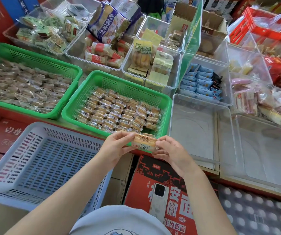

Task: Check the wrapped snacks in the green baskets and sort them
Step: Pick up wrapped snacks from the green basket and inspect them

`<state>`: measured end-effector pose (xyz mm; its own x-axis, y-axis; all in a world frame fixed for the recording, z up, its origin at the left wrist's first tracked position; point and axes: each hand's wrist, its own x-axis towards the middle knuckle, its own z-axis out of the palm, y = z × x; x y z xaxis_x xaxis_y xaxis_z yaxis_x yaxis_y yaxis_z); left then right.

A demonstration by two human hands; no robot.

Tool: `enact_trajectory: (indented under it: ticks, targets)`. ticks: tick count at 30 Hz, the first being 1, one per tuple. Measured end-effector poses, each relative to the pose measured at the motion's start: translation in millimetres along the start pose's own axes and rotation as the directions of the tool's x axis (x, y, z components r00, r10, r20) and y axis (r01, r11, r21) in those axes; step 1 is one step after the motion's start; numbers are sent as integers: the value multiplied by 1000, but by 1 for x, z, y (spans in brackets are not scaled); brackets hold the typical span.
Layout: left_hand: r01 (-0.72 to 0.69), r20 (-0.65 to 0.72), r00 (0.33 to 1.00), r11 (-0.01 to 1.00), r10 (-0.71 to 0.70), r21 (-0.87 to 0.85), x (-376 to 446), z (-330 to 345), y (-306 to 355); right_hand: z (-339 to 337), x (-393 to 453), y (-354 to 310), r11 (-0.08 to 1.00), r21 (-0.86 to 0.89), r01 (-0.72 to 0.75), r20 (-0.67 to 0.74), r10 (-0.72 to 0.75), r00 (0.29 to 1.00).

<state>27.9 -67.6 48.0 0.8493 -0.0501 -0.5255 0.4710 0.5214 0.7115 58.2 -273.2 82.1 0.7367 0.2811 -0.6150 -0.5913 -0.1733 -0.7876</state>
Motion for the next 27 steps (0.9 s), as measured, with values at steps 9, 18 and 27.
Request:
enact_trajectory:
  ticks: [9, 18, 27]
  targets:
    - [64, 23, 998, 995, -62, -72, 55, 5, 4, -17, 45, -7, 990, 143, -2, -44, 9, 999]
    - [-218, 221, 964, -39, 145, 975, 112, -13, -29, -29, 99, -12, 803, -594, -38, -315, -189, 930]
    - [-198, 214, 977, -362, 2, 911, 117, -22, -47, 8, 148, 7, 493, -856, -158, -321, -267, 908]
